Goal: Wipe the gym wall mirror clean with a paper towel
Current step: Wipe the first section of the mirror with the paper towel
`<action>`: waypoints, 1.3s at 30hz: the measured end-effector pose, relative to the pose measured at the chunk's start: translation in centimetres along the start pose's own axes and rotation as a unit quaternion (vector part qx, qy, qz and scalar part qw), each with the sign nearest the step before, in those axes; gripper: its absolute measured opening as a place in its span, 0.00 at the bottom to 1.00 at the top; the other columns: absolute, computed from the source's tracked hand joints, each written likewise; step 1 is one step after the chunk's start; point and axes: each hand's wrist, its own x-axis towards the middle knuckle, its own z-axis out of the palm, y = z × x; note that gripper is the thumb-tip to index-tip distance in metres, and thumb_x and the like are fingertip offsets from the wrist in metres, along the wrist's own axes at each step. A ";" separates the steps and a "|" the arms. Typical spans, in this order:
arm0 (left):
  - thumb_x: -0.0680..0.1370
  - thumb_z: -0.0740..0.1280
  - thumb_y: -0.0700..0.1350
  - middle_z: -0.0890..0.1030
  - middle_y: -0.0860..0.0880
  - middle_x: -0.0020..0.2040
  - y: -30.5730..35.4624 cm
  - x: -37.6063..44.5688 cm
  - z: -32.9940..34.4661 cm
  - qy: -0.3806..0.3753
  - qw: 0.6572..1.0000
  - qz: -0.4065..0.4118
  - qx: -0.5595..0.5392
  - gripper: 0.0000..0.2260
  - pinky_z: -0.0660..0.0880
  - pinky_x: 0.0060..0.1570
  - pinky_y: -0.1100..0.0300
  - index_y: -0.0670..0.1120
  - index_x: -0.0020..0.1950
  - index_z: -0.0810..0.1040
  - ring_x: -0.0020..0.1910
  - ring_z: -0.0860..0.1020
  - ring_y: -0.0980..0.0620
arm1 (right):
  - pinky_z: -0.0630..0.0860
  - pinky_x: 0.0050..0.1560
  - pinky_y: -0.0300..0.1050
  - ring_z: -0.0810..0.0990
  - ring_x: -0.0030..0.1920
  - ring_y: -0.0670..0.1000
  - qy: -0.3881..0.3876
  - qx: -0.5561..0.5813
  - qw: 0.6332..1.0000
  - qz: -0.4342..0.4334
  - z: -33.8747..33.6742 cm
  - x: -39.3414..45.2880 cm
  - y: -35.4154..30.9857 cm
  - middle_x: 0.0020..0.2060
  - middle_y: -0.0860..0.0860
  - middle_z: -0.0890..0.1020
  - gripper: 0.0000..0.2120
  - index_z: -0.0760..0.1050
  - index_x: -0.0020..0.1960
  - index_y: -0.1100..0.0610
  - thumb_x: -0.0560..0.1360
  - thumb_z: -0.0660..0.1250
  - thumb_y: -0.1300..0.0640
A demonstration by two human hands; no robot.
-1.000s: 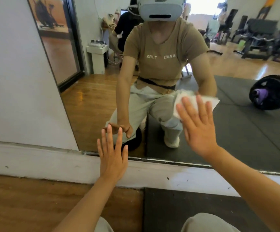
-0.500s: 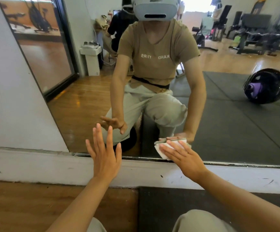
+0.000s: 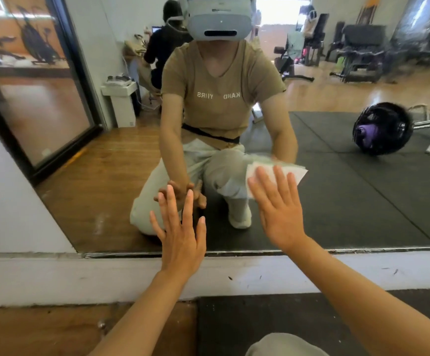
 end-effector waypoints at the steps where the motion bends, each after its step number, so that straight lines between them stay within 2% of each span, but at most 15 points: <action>1: 0.83 0.56 0.52 0.41 0.42 0.82 0.1 0.0 0.1 0.003 1.000 -0.002 0.003 0.30 0.35 0.76 0.42 0.50 0.82 0.47 0.81 0.42 0.39 | 0.45 0.79 0.59 0.47 0.81 0.58 -0.024 -0.008 0.999 -0.023 0.6 -2.0 -0.2 0.81 0.49 0.47 0.29 0.47 0.82 0.52 0.82 0.50 0.61; 4: 0.83 0.55 0.52 0.39 0.42 0.82 0.0 0.2 0.2 0.003 1.000 0.000 0.006 0.30 0.35 0.76 0.43 0.50 0.82 0.46 0.81 0.41 0.40 | 0.44 0.79 0.58 0.49 0.81 0.56 -0.140 -0.037 0.982 -0.120 2.1 -9.2 -0.1 0.81 0.49 0.51 0.33 0.51 0.82 0.51 0.79 0.58 0.55; 6: 0.83 0.54 0.52 0.37 0.43 0.82 -0.1 0.2 0.3 -0.008 1.000 0.000 0.006 0.30 0.34 0.77 0.45 0.52 0.82 0.44 0.81 0.39 0.40 | 0.44 0.79 0.57 0.48 0.81 0.55 -0.194 -0.079 0.962 -0.176 2.4 -12.9 0.3 0.81 0.49 0.51 0.35 0.51 0.82 0.50 0.77 0.59 0.58; 10: 0.84 0.53 0.53 0.35 0.43 0.81 -0.5 0.3 0.4 -0.025 0.999 0.004 0.021 0.31 0.32 0.76 0.44 0.52 0.82 0.41 0.80 0.38 0.40 | 0.40 0.80 0.54 0.46 0.81 0.54 -0.204 -0.114 0.947 -0.221 2.5 -13.4 1.7 0.81 0.49 0.48 0.41 0.48 0.82 0.52 0.71 0.52 0.71; 13: 0.84 0.54 0.54 0.36 0.39 0.81 0.2 0.2 0.6 -0.027 1.000 -0.005 0.013 0.31 0.36 0.76 0.38 0.46 0.82 0.45 0.80 0.38 0.37 | 0.39 0.79 0.53 0.44 0.81 0.54 -0.209 -0.110 0.940 -0.245 1.8 -12.0 2.7 0.81 0.50 0.46 0.40 0.46 0.82 0.53 0.72 0.51 0.70; 16: 0.83 0.55 0.54 0.37 0.38 0.81 1.1 0.2 1.0 -0.017 1.000 -0.020 -0.005 0.31 0.39 0.74 0.32 0.44 0.82 0.46 0.80 0.38 0.36 | 0.40 0.80 0.52 0.44 0.81 0.53 -0.169 -0.102 0.955 -0.223 1.0 -9.0 3.3 0.81 0.50 0.44 0.42 0.44 0.82 0.54 0.72 0.52 0.73; 18: 0.83 0.55 0.54 0.37 0.38 0.81 1.3 0.2 1.1 -0.014 1.000 -0.026 -0.012 0.32 0.39 0.73 0.29 0.44 0.82 0.46 0.80 0.38 0.36 | 0.43 0.80 0.52 0.45 0.81 0.53 -0.118 -0.086 0.974 -0.175 0.0 -5.4 3.4 0.81 0.49 0.44 0.41 0.45 0.82 0.54 0.71 0.52 0.71; 21: 0.83 0.55 0.53 0.39 0.36 0.81 1.2 0.1 1.3 -0.009 1.000 -0.023 -0.001 0.31 0.43 0.72 0.27 0.42 0.81 0.49 0.80 0.40 0.35 | 0.44 0.79 0.54 0.45 0.81 0.54 -0.025 -0.053 0.994 -0.090 -2.0 1.8 4.0 0.81 0.48 0.45 0.39 0.45 0.82 0.52 0.76 0.56 0.68; 23: 0.83 0.55 0.54 0.41 0.36 0.81 1.3 0.1 1.3 -0.003 1.000 -0.025 0.005 0.30 0.44 0.72 0.27 0.42 0.81 0.51 0.80 0.42 0.34 | 0.45 0.79 0.56 0.49 0.80 0.58 0.038 -0.030 0.998 -0.028 -3.6 7.2 4.4 0.81 0.51 0.50 0.36 0.50 0.81 0.53 0.79 0.60 0.69; 25: 0.82 0.55 0.55 0.42 0.36 0.81 1.7 0.2 1.3 -0.001 0.999 -0.033 0.010 0.30 0.45 0.71 0.25 0.44 0.81 0.51 0.80 0.43 0.34 | 0.50 0.79 0.61 0.57 0.77 0.64 0.091 -0.012 0.996 0.023 -4.7 11.5 4.6 0.78 0.58 0.61 0.29 0.58 0.78 0.56 0.81 0.63 0.68; 28: 0.82 0.55 0.55 0.44 0.38 0.81 2.6 0.5 0.7 0.022 0.998 -0.055 0.011 0.30 0.44 0.69 0.23 0.48 0.81 0.51 0.80 0.46 0.35 | 0.51 0.77 0.67 0.57 0.76 0.68 0.123 0.005 0.992 0.034 -4.8 13.6 4.1 0.76 0.58 0.63 0.27 0.61 0.76 0.55 0.80 0.62 0.68; 31: 0.81 0.55 0.55 0.46 0.40 0.82 3.1 1.3 -0.2 0.050 0.998 -0.039 0.020 0.29 0.38 0.70 0.26 0.51 0.81 0.49 0.80 0.49 0.37 | 0.50 0.77 0.65 0.53 0.79 0.64 0.081 0.008 0.996 -0.027 -3.1 10.0 3.4 0.77 0.55 0.62 0.27 0.62 0.77 0.52 0.79 0.62 0.63; 34: 0.82 0.55 0.55 0.46 0.41 0.82 3.6 2.7 -1.4 0.069 0.997 -0.019 0.017 0.29 0.31 0.71 0.33 0.51 0.81 0.49 0.81 0.48 0.39 | 0.51 0.78 0.61 0.55 0.79 0.61 -0.009 -0.046 0.988 -0.147 -1.4 4.2 3.0 0.77 0.51 0.62 0.29 0.60 0.78 0.50 0.80 0.64 0.55; 36: 0.82 0.55 0.54 0.46 0.42 0.82 3.7 4.2 -2.3 0.072 0.997 0.000 0.014 0.29 0.31 0.72 0.36 0.52 0.81 0.49 0.81 0.47 0.41 | 0.51 0.79 0.59 0.56 0.79 0.59 -0.052 -0.088 0.972 -0.211 -1.0 1.5 3.5 0.78 0.50 0.61 0.35 0.57 0.80 0.49 0.77 0.66 0.59; 39: 0.82 0.56 0.53 0.48 0.42 0.82 4.2 6.7 -3.8 0.083 0.996 0.037 0.023 0.29 0.35 0.75 0.40 0.50 0.82 0.51 0.81 0.46 0.45 | 0.47 0.80 0.57 0.54 0.79 0.58 -0.074 -0.127 0.955 -0.258 -1.5 1.6 4.5 0.80 0.50 0.55 0.41 0.51 0.82 0.51 0.74 0.66 0.64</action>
